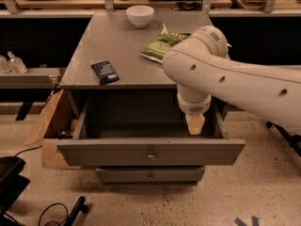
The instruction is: Open top drawer
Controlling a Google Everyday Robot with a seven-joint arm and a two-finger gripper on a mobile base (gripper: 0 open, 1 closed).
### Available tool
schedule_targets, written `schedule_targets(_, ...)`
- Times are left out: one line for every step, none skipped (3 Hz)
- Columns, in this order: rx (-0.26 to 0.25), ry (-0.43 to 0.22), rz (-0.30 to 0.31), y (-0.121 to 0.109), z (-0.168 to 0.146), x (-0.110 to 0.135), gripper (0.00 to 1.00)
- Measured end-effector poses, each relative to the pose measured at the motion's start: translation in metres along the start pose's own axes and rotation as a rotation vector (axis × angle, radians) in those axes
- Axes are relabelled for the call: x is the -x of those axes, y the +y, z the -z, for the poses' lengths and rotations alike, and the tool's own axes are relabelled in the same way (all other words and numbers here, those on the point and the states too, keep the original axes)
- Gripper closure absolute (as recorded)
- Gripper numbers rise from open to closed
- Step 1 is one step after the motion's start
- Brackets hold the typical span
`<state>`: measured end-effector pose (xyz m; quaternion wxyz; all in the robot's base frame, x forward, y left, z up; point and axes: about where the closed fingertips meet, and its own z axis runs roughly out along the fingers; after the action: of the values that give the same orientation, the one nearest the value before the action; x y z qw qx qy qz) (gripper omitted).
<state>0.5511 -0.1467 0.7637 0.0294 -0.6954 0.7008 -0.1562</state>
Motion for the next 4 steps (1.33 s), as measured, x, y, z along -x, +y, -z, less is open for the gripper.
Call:
schedule_targets(-0.024, 0.002, -0.017, -0.017, -0.001, 0.002, 0.65)
schedule_targets(-0.048, -0.054, -0.089, -0.018, -0.026, -0.009, 0.88)
schedule_targets(-0.098, -0.129, -0.174, -0.015, -0.056, -0.016, 1.0)
schedule_targets(-0.158, -0.181, -0.243, -0.017, -0.089, -0.017, 1.0)
